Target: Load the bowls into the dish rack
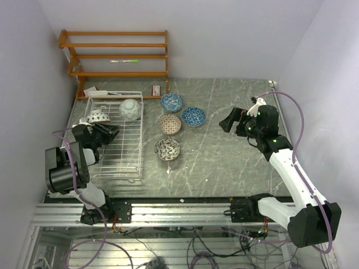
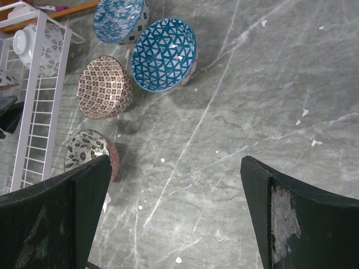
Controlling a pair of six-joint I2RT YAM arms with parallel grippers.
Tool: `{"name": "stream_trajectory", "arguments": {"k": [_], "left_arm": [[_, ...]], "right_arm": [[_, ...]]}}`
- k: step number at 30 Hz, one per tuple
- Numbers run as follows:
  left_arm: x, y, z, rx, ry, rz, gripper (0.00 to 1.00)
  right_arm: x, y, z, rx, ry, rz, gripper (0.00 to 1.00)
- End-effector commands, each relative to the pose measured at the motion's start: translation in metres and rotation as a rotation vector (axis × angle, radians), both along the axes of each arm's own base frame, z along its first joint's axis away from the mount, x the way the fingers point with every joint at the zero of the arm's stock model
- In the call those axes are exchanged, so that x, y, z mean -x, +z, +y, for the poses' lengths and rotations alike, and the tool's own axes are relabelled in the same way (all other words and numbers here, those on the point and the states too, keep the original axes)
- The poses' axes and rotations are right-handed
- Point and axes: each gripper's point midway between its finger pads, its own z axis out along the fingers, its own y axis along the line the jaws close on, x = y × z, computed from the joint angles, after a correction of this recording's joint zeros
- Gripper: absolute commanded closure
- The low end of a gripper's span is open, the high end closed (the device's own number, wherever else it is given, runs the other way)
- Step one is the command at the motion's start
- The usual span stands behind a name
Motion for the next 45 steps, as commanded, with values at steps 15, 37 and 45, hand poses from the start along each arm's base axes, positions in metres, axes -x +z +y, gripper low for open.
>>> {"name": "stream_trajectory", "arguments": {"k": [15,37,45], "left_arm": [[0.036,0.097,0.005,-0.169,0.013,-0.006,0.11],[0.071,0.092,0.044,-0.424,0.136,0.202,0.31],[0.076,0.065,0.049,-0.44,0.153,0.263,0.33]], "right_arm": [[-0.002,0.015,0.0,-0.023,-0.001,-0.051,0.0],[0.002,0.013,0.002,-0.024,0.013,-0.053,0.0],[0.001,0.012,0.002,-0.023,0.014,-0.048,0.0]]}}
